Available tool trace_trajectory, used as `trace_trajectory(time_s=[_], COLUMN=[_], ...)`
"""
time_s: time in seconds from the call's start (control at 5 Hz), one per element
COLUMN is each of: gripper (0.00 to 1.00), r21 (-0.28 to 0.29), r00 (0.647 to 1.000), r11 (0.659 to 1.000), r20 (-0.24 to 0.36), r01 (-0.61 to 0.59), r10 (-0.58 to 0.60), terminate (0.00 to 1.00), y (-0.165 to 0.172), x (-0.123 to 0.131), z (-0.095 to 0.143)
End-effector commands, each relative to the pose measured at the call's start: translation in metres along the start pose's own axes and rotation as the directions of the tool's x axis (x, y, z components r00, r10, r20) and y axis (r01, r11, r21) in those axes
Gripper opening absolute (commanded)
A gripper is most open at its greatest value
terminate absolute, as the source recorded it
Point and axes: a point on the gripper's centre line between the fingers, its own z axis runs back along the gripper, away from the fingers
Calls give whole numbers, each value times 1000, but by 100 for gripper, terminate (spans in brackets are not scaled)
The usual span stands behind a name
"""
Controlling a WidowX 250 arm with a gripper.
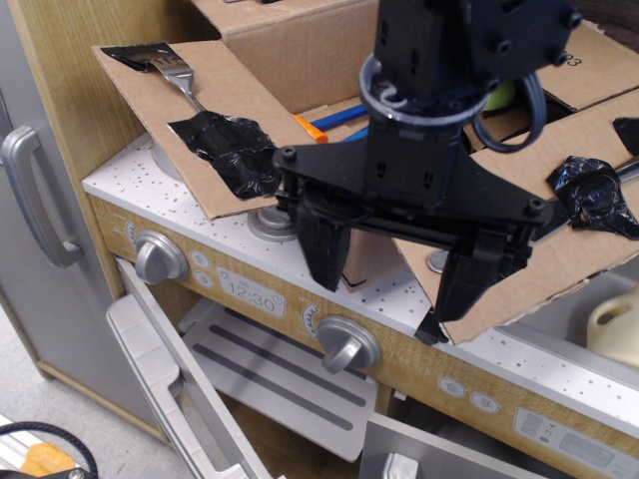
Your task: Close large4fbox flaps
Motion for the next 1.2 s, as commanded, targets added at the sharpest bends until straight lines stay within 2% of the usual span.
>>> trace_trajectory(time_s=[0.0,0.4,0.6,1.0], gripper=[100,100,100,100], r21=[0,-8,9,0], r00=[1000,993,974,951], r11=[1000,1000,998,992], r20=[0,119,220,285], r01=[0,9,58,129], r10=[0,-7,-59,-124], terminate=[0,0,0,0], y=[0,15,26,47], x=[0,-19,-13,13], z=[0,-28,-44,-55])
